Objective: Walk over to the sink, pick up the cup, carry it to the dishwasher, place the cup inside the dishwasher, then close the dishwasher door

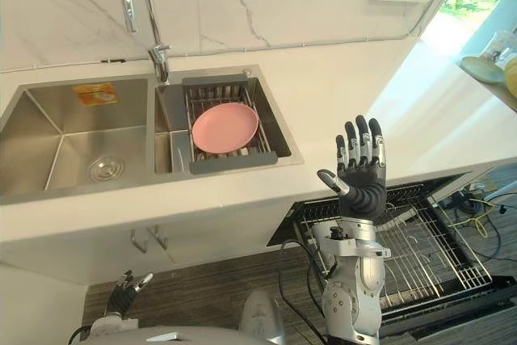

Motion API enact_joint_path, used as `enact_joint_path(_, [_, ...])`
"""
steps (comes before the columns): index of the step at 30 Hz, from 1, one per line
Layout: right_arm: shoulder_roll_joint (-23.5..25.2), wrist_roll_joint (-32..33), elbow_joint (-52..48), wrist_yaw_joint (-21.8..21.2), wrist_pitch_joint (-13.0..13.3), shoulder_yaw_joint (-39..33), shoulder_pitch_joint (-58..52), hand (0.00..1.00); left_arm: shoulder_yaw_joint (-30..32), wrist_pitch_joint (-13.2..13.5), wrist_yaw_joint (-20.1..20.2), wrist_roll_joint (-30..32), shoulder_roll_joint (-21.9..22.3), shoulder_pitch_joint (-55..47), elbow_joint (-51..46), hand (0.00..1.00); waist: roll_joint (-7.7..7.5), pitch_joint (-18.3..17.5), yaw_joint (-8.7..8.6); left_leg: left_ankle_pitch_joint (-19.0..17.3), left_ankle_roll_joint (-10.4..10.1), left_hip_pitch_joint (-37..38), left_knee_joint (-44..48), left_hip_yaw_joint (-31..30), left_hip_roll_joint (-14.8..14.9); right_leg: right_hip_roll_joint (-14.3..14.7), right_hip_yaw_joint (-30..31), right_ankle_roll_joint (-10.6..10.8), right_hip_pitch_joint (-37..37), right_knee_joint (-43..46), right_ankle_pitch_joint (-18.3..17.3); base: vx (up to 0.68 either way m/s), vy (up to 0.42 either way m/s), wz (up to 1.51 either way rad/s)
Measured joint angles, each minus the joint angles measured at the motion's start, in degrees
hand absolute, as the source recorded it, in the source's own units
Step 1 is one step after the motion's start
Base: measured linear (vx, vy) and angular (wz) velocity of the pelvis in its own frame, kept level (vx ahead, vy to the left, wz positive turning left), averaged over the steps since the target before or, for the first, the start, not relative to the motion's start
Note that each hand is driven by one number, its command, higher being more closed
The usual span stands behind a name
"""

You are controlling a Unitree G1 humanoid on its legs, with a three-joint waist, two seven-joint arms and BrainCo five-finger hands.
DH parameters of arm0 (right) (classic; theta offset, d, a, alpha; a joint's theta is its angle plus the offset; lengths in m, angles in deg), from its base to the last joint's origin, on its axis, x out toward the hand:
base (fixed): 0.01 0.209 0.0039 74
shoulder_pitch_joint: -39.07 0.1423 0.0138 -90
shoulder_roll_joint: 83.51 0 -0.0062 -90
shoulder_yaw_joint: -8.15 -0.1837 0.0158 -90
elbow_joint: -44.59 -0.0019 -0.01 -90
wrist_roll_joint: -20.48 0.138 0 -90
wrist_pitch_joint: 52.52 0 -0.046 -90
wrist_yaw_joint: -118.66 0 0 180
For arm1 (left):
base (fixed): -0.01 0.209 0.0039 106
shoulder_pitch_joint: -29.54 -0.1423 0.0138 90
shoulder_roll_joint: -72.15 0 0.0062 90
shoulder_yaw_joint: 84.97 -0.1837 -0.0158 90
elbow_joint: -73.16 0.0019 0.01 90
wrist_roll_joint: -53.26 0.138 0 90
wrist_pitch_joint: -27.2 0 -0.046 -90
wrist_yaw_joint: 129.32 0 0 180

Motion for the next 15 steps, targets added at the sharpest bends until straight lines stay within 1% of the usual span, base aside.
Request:
enact_joint_path(1, [0.0,0.0,0.0,-0.1,0.1,0.0,0.0,0.00,0.0,-0.4,0.1,0.0,-0.2,0.0,0.0,0.00,-0.02,0.0,-0.38,0.1,-0.2,0.3,-0.2,-0.6,0.5,0.4,-1.4,-0.2,-0.3,-3.2,0.2,0.24,-0.080,0.26])
enact_joint_path(2, [0.0,0.1,0.0,-0.2,0.2,0.0,0.0,0.00,-0.1,-0.8,0.1,0.1,-0.5,0.2,0.1,0.00,-0.01,0.0,-0.95,0.1,-0.5,0.6,-0.3,-1.4,1.3,1.1,-2.7,-0.6,-0.5,-8.3,1.2,0.24,-0.121,0.34])
enact_joint_path(3, [0.0,0.7,-0.1,-0.8,0.7,0.0,-0.1,0.00,-0.1,-1.5,0.1,1.2,-1.0,0.5,0.1,0.00,-0.96,-0.1,-1.24,0.1,-1.9,1.5,-0.2,-2.4,1.6,2.1,-3.2,-1.3,0.0,-17.1,6.2,0.30,-0.184,0.34])
enact_joint_path(4, [0.1,1.9,-0.5,-1.8,1.1,0.1,-0.3,0.00,-0.1,-1.7,-0.2,3.3,-2.1,0.3,0.1,0.00,-3.17,-0.8,-1.16,-0.8,-3.9,2.9,0.4,-3.2,0.7,2.2,-2.2,-2.6,1.4,-24.7,18.2,0.38,-0.253,0.20])
enact_joint_path(5, [-0.5,2.2,-0.7,-2.3,1.2,-0.2,-0.2,0.00,0.0,-2.0,-0.6,4.1,-1.9,0.5,0.9,0.00,-3.49,-0.9,-1.02,-1.7,-5.2,3.6,0.6,-4.1,0.9,2.5,-2.1,-2.2,2.4,-24.9,16.3,0.36,-0.245,-0.13])
enact_joint_path(6, [-1.6,2.1,-0.8,-2.3,1.2,0.1,0.6,0.00,-0.1,-2.6,-1.8,5.9,-1.3,0.7,1.9,0.00,-1.11,-0.8,-0.42,-2.0,-5.8,4.4,0.7,-5.4,3.5,4.9,-2.2,-3.3,3.8,-26.3,16.8,0.34,-0.242,-0.19])
enact_joint_path(7, [-2.1,2.1,-1.3,-2.3,1.3,0.0,1.1,0.00,-0.1,-2.7,-2.9,7.0,-0.8,1.0,2.2,0.00,-0.12,-0.8,-0.61,-1.8,-6.0,4.3,0.3,-7.0,4.1,6.0,-2.4,-3.2,5.2,-28.9,16.8,0.24,-0.177,-0.23])
enact_joint_path(8, [-2.5,2.1,-1.2,-2.3,1.2,-0.1,1.6,0.00,0.0,-2.7,-3.5,7.6,-0.6,1.1,2.2,0.00,0.33,-0.7,-0.62,-1.7,-6.0,4.4,0.1,-7.6,4.3,6.6,-2.4,-3.3,5.5,-29.8,16.8,0.23,-0.191,0.00])
enact_joint_path(9, [-2.6,1.8,-1.2,-2.2,1.0,-0.6,2.2,0.00,0.2,-2.8,-5.3,9.4,-0.2,1.5,2.4,0.00,0.73,-0.5,-0.63,-0.6,-6.4,4.6,-0.6,-9.3,4.6,7.1,-2.8,-3.7,6.6,-31.6,17.2,0.16,-0.127,0.07])
enact_joint_path(11, [-2.6,1.4,-1.2,-2.3,0.9,-0.6,2.5,0.00,0.9,-2.8,-6.9,10.7,0.2,1.5,2.5,0.00,0.76,-0.5,-0.50,0.3,-6.4,5.0,-0.8,-10.4,4.7,7.7,-3.3,-3.7,8.6,-34.3,18.2,0.11,-0.082,0.13])
enact_joint_path(13, [-2.6,1.0,-1.3,-2.4,-0.1,0.4,3.3,0.00,1.3,-2.9,-9.3,11.3,0.5,1.3,3.0,0.00,0.79,-0.5,0.25,1.1,-6.5,5.5,-1.1,-10.8,4.6,8.2,-3.3,-3.5,11.2,-38.9,20.5,0.02,-0.018,0.03])
enact_joint_path(14, [-2.6,0.9,-1.3,-2.4,-0.2,0.5,3.3,0.00,1.3,-2.9,-9.6,11.4,0.5,1.3,3.0,0.00,0.85,-0.6,0.56,1.1,-6.5,5.4,-1.2,-10.9,4.6,8.3,-3.2,-3.5,11.5,-40.0,21.1,-0.02,0.036,0.01])
enact_joint_path(15, [-2.5,-0.3,-1.3,-2.4,-0.5,0.9,3.3,0.00,1.6,-2.8,-9.8,11.7,0.5,1.1,3.0,0.00,0.91,-0.6,0.99,1.1,-6.5,5.2,-2.0,-11.7,4.4,8.5,-3.2,-3.4,12.2,-42.5,22.6,-0.02,0.049,0.02])
